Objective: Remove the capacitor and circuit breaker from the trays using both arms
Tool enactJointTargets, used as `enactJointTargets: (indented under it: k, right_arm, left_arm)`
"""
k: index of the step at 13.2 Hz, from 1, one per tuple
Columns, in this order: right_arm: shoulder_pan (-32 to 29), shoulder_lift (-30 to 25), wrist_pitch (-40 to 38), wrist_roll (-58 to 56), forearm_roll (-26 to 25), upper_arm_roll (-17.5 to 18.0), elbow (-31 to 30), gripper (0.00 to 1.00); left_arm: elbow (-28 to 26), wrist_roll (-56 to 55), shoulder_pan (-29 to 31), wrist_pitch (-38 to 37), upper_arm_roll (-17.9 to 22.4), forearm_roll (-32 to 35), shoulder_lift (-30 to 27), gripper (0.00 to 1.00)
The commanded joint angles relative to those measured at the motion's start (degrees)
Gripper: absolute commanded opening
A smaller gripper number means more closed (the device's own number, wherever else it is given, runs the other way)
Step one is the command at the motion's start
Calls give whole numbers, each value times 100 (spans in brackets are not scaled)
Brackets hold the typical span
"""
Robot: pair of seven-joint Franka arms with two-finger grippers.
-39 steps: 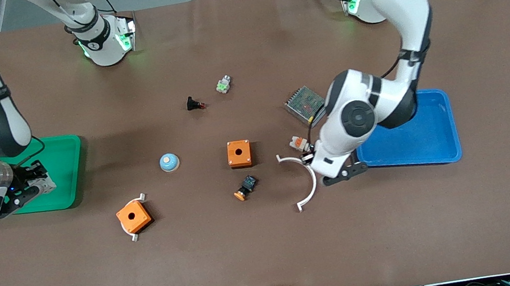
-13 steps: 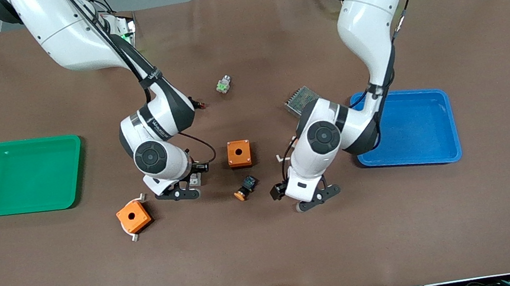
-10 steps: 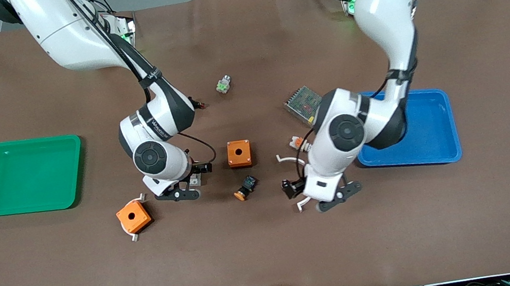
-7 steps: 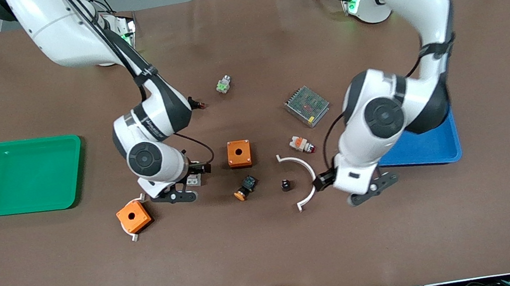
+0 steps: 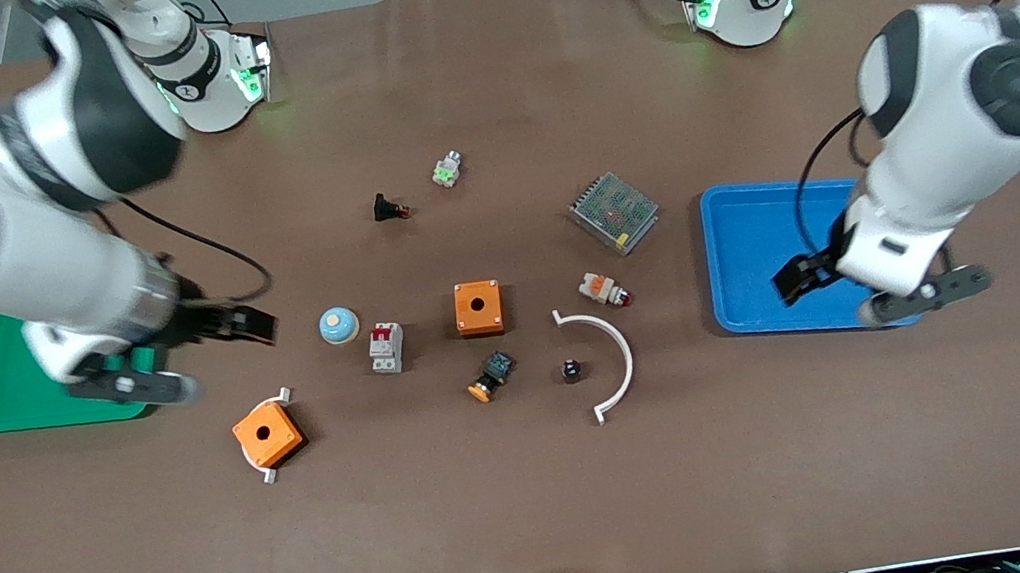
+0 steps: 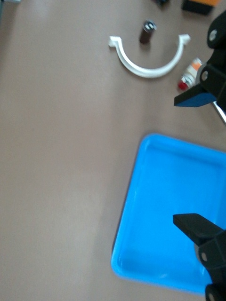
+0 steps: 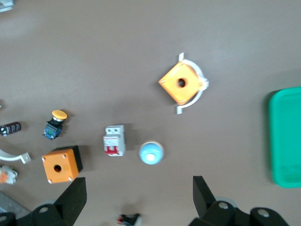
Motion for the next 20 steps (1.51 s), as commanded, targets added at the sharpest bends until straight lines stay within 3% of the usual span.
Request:
enactJointTargets:
  k: [1,4,6,11,16,20]
  right_arm:
    - [-371,-634,-256,-1050,35,-237,-298,100]
    - [-845,-1144,-441,-1948,-543,-344,-517,100]
    - [-1039,-1417,-608,-2291,-545,-510,-720,100]
    - [-1145,-1769,-626,-3224,-545,-898,-1098,100]
    - [-855,-1778,-600,-3699,-528,-1187,-1160,100]
    - [-916,-1761,-529,-4121,-449,-1197,-1151,100]
  left_arm:
    - [-212,753,315,-376,-36,64,-494,100]
    - [260,1135,570,-1042,-27,72,-618,100]
    - [630,1397,651,-1563,-28,64,-618,100]
    - [1273,1557,659,-1969,-36,363,-609,100]
    - [1291,1539,651,-1969,-36,337,-697,100]
    - [1370,1556,668,-1969,-36,327,-688,100]
